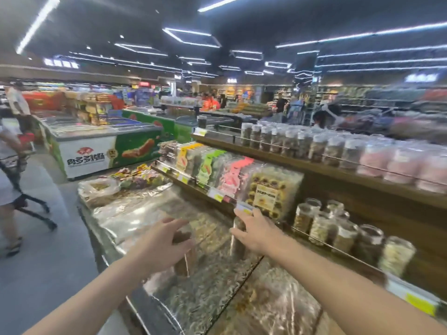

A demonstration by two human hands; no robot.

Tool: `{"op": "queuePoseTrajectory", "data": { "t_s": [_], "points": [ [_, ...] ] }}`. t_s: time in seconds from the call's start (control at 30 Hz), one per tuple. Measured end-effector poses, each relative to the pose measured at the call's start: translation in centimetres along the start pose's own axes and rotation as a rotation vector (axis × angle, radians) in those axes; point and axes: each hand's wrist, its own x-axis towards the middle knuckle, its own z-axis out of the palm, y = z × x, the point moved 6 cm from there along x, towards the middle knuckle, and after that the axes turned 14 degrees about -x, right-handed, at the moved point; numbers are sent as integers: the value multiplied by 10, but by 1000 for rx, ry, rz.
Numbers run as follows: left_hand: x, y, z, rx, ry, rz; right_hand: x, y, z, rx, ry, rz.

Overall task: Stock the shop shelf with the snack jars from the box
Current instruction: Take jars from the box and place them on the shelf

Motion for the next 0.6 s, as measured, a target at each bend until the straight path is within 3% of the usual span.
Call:
{"op": "queuePoseTrajectory", "data": {
  "t_s": [0.3,0.6],
  "points": [
    [106,158,133,-82,-230,247,-34,217,3,20,19,359],
    [158,267,237,-114,-427,481,-71,346,-10,-14,55,611]
  ]
}}
